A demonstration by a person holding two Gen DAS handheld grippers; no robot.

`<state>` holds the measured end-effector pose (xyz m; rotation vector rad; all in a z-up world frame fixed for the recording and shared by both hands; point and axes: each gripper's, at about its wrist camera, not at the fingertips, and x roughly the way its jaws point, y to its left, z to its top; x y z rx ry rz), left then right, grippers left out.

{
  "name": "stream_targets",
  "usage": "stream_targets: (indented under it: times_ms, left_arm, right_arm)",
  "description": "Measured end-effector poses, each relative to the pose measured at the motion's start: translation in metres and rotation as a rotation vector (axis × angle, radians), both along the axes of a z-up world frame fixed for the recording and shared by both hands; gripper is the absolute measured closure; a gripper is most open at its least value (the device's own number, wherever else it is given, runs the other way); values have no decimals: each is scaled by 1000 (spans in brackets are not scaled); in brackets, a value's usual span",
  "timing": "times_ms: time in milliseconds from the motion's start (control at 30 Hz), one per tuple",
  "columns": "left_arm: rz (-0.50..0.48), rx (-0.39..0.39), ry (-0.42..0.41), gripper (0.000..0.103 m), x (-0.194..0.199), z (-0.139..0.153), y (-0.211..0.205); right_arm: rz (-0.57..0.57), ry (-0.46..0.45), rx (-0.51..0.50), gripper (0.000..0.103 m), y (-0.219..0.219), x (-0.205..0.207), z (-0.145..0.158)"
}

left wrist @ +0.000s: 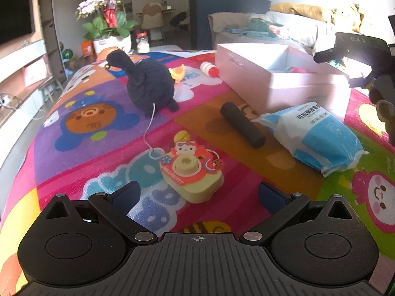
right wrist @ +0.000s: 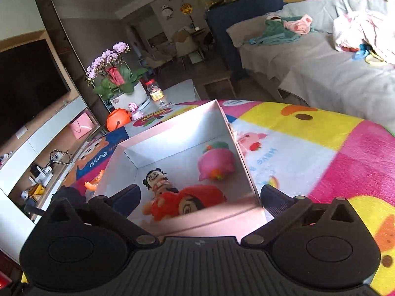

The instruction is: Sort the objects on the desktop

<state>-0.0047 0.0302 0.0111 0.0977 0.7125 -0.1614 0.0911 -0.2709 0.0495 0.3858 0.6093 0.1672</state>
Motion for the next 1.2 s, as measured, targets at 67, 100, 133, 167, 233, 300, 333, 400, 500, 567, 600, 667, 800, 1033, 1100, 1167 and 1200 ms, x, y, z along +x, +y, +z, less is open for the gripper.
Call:
stream_targets:
  times_ms: [67, 100, 133, 167, 233, 300, 333, 400, 500, 567, 600, 667, 800, 1033, 1100, 1167, 1200]
  left_arm:
    - [2, 1, 7, 0, 2, 0, 0]
    - [3, 5, 7, 0, 2, 0, -1]
    - [2, 10, 5, 0, 2, 0, -2]
    - [1, 14, 2, 0, 2, 1, -2]
    - [-1, 18, -2, 0, 1, 1, -3]
    - [-2, 16, -4, 0, 2, 1, -4]
    - [-1, 14, -5, 0, 2, 1, -4]
    - [5, 14, -12, 0, 3, 3, -5]
    - [12, 7, -28, 0, 5, 8, -4]
    - [9, 5, -42, 0, 5, 12, -6]
    - [5, 6, -48, 0, 4, 14, -6]
    - [-8, -1, -51, 0, 5, 17, -8]
    - [-103, -12, -82, 0, 15, 26, -18]
    - [-365, -56, -22, 0, 83, 25, -35]
    - [-374, -111, 24, 0, 103, 20, -35]
    - [-376, -162, 58, 0, 115, 15, -32]
    - [-374, -183, 74, 0, 119, 13, -30]
  right_arm:
    - [76, 1, 42, 0, 4, 4, -1]
    - [116, 4, 64, 0, 7, 4, -1]
    - [126, 2, 55, 0, 12, 1, 1]
    - [117, -17, 18, 0, 17, -6, 3]
    - [164, -70, -47, 0, 28, -26, 13]
    - [243, -84, -73, 0, 38, -46, 18]
    - [308, -67, -83, 0, 45, -56, 18]
    - [395, -46, -127, 0, 61, -74, 13]
    - [484, -23, -264, 0, 86, -96, 0]
    - [507, -40, -400, 0, 100, -107, -8]
    - [484, -69, -482, 0, 104, -111, -11]
    - [383, -124, -607, 0, 104, -113, -12]
    - [281, -34, -457, 0, 72, -100, -10]
    - [225, 50, -204, 0, 32, -108, -26]
    - [211, 44, -177, 0, 28, -110, -29]
    - [199, 42, -151, 0, 26, -108, -29]
    - [199, 50, -136, 0, 25, -106, -30]
